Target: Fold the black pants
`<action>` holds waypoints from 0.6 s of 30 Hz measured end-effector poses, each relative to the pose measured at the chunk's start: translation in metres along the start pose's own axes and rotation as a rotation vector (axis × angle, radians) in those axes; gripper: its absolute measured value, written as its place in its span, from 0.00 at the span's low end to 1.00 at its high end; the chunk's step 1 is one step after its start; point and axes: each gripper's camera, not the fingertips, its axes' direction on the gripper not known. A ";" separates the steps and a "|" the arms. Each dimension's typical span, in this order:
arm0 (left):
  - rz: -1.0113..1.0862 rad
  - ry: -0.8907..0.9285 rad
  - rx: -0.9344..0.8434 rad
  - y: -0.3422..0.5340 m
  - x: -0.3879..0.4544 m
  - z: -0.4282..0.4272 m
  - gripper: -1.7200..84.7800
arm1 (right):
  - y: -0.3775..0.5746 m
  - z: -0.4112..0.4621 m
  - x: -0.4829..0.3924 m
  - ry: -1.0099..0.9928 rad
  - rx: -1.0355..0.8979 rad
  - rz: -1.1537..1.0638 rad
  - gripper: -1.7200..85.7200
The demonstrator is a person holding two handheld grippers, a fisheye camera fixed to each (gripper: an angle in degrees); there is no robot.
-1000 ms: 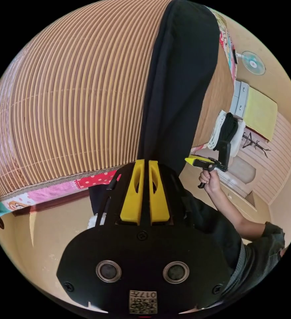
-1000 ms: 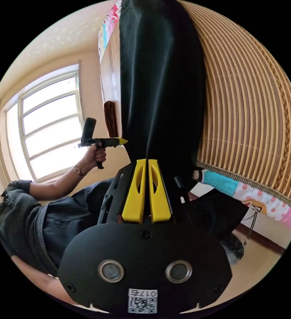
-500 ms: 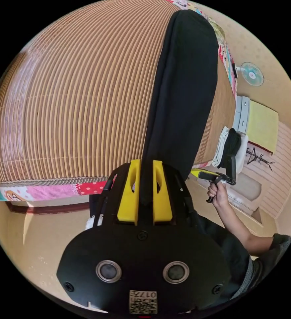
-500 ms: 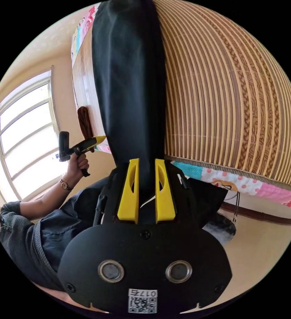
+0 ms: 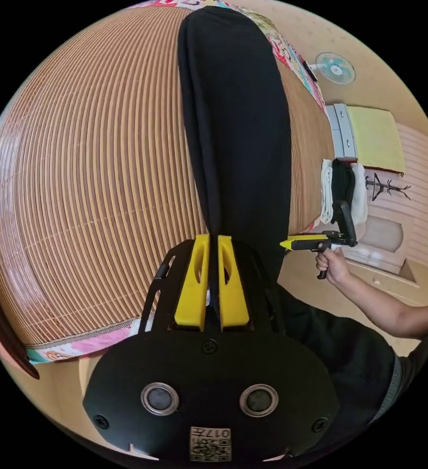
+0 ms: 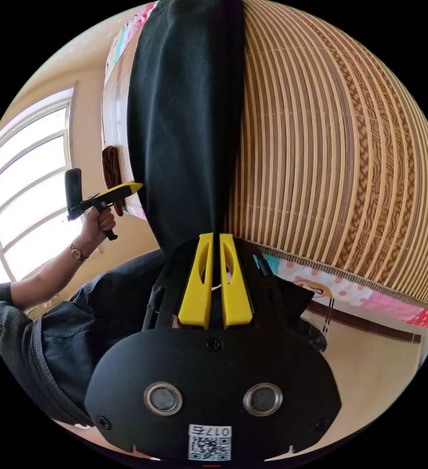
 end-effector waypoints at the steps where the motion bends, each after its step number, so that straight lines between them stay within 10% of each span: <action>1: 0.017 0.003 -0.068 0.008 0.006 0.011 0.07 | 0.012 0.008 0.005 -0.024 -0.032 0.018 0.07; 18: -0.131 0.344 0.097 -0.100 -0.073 -0.012 0.15 | -0.088 -0.055 0.070 -0.458 0.254 -0.039 0.16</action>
